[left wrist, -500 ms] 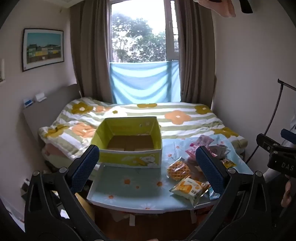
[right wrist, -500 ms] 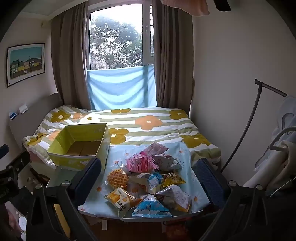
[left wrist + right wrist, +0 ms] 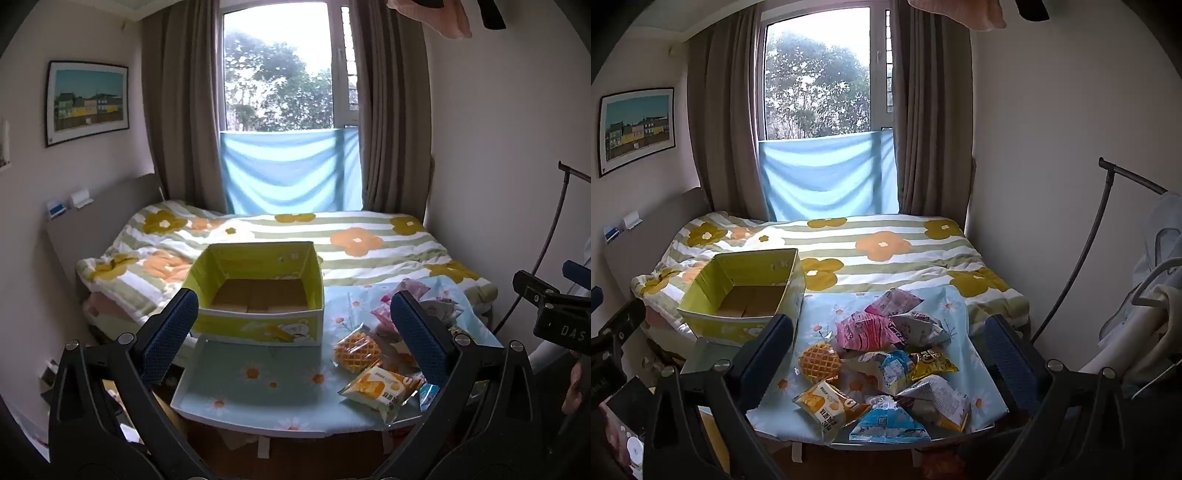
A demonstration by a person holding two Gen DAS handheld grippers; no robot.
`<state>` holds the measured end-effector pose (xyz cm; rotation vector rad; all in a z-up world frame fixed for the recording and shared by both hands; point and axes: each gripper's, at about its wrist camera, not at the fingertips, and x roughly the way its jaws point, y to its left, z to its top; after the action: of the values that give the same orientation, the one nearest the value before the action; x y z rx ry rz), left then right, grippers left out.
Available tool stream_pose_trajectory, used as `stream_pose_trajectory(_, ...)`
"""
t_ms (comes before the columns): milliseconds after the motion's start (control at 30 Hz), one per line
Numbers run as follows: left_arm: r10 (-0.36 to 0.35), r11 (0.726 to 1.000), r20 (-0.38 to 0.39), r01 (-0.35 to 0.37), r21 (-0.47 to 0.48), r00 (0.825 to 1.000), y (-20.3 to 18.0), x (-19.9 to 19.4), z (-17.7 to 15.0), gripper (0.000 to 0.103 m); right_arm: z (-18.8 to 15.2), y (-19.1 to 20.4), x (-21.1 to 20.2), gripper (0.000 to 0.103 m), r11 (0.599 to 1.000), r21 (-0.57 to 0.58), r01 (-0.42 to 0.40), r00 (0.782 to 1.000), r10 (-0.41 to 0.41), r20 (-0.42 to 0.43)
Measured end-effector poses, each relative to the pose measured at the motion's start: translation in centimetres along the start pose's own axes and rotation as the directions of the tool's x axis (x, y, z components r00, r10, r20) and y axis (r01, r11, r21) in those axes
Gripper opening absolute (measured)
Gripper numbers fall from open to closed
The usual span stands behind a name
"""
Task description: Organize snacks
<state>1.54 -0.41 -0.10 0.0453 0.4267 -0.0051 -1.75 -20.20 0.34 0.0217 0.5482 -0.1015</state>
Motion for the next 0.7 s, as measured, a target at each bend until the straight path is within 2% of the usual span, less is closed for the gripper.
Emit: stream_pose_trajectory(700,-0.028,1.0,-0.032,0.028,-0.011,0.999,-0.1,1.2,0.0,0.103,0.2,0.2,1.2,0.103,1.0,-0.014,-0.01,1.0,0.009,-0.024)
